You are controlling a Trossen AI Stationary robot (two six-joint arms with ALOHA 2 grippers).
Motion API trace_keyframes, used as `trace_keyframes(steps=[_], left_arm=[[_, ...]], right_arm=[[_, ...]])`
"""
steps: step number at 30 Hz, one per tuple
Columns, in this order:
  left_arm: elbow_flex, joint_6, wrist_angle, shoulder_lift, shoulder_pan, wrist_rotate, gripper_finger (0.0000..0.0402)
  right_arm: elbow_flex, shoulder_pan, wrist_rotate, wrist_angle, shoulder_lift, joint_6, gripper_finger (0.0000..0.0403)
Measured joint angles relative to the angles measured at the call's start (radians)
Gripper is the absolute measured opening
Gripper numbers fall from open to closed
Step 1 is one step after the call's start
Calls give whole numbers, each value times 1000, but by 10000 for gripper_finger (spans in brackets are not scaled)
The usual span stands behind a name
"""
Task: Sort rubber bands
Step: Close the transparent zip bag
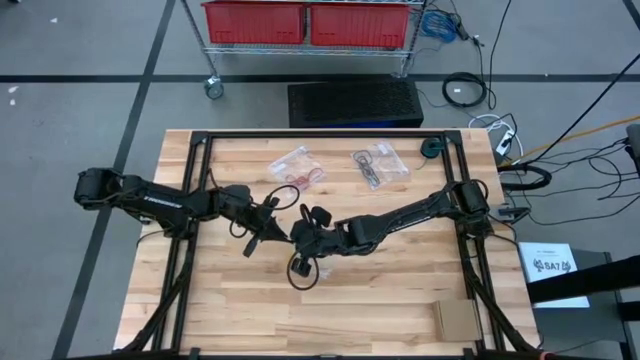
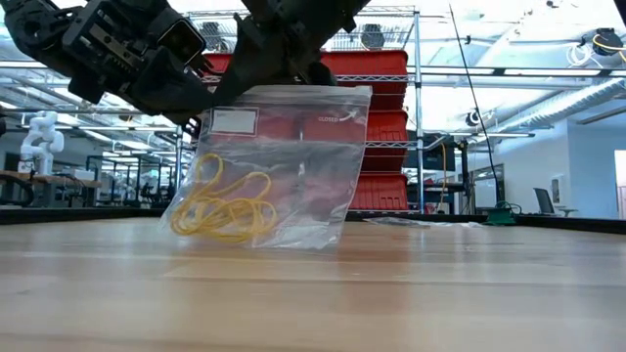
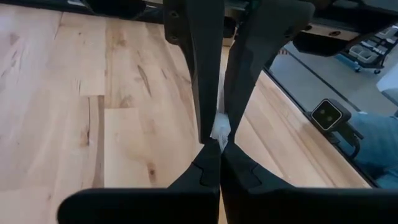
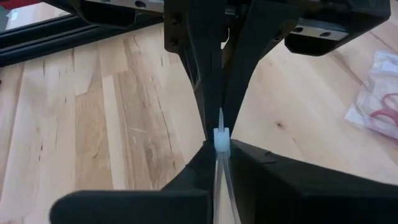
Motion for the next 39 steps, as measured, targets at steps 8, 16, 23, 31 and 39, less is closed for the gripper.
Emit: trace_keyframes(steps=[8, 16, 23, 31, 39], left_arm=[[1, 0, -3, 0, 0, -5, 0], [1, 0, -5, -5, 0, -5, 0], [0, 0, -10, -5, 0, -5, 0], [0, 0, -3, -5, 0, -6, 0], [-1, 0, -3, -7, 0, -13, 0]], right_arm=[[2, 15, 7, -49, -2, 20, 6], [3, 31, 7, -90, -3, 41, 5], [4, 48, 0, -194, -11, 98, 4], [1, 74, -22, -292, -42, 148, 2], [-2, 87, -36, -305, -77, 191, 5]])
